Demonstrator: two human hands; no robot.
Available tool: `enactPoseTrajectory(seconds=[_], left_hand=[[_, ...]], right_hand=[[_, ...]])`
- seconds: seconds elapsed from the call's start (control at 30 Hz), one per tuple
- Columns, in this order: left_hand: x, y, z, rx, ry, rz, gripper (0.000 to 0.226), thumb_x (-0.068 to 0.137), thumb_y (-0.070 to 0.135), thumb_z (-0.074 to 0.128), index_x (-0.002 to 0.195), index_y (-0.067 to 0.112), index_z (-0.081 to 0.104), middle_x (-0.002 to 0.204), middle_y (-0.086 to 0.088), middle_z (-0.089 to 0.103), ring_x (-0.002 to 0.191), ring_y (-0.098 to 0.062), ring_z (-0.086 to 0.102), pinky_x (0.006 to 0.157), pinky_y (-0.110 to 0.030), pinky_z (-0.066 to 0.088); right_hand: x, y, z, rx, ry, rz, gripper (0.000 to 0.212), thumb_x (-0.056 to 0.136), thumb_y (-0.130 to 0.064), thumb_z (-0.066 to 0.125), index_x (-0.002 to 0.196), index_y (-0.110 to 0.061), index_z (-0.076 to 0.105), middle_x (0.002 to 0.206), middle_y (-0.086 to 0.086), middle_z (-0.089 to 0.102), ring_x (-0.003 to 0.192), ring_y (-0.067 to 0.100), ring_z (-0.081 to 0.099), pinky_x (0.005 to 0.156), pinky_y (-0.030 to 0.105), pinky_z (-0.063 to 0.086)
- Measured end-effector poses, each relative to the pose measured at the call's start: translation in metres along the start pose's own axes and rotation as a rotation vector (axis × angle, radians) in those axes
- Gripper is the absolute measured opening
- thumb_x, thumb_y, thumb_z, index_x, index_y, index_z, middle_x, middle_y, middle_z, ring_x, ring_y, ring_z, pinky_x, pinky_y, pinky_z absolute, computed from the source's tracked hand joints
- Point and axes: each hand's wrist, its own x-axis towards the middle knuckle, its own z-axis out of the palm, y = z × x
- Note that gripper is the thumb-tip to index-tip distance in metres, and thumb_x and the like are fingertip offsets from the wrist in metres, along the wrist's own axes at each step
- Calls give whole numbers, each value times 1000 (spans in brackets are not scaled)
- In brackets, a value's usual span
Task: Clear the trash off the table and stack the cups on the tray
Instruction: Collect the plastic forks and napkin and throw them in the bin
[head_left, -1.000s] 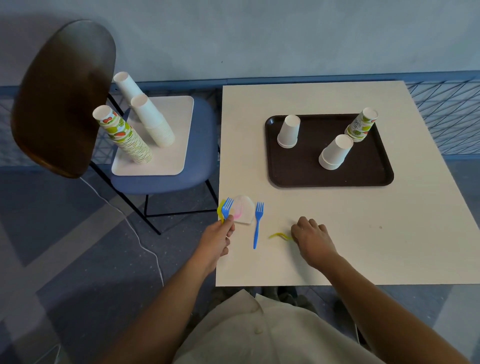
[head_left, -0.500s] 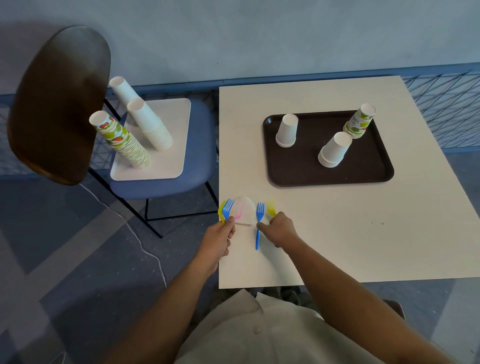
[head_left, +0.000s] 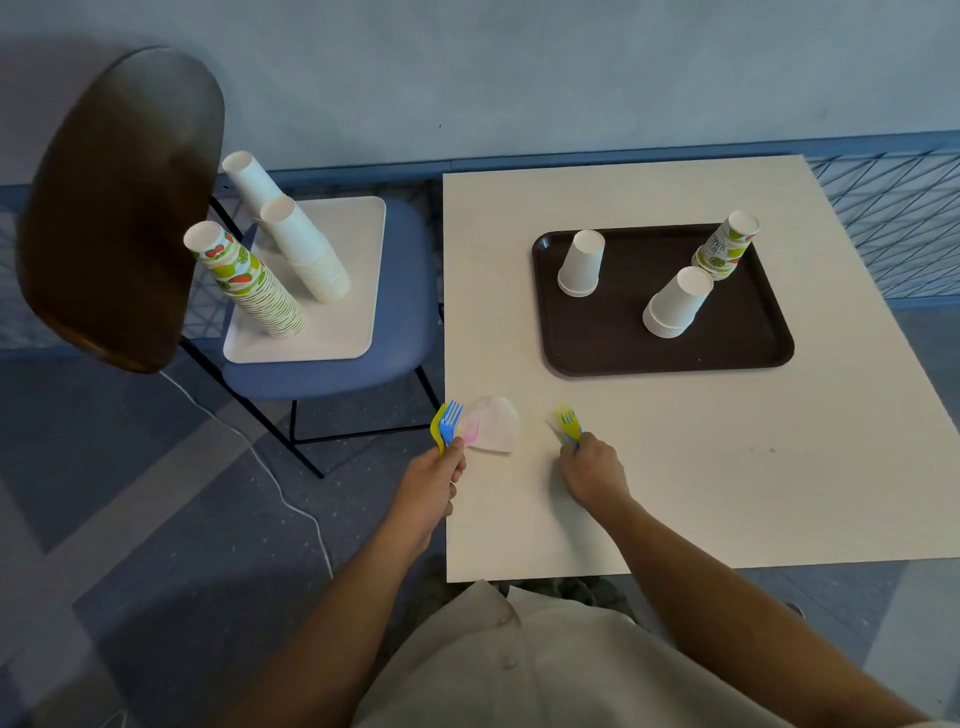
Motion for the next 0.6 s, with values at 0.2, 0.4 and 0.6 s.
enactPoseTrajectory(seconds=[0.2,0.4,0.6], left_hand=[[0,1,-3,5,-9,9,40,103,48,55,75,19,53,64,7,41,54,-9,30,54,-25,26],[-6,7,-9,42,13,28,41,107,43,48,76,16,46,62,4,39,47,-6,28,49,-22,24],[-10,6,-19,60,5,49,44,107,45,46,73,17,45,58,6,38,49,-7,28,50,-24,23]], right_hand=[[-1,-44,1,35,66,-193,15,103,-20,36,108,-10,47,102,21,65,89,44,59,72,43,45],[4,-85,21,-53,-29,-167,45,96,-48,53,122,-11,49,115,17,65,106,42,63,82,41,48],[8,-83,41,-142,-70,-107,51,91,-46,68,124,-13,46,120,12,63,110,37,63,83,38,48]])
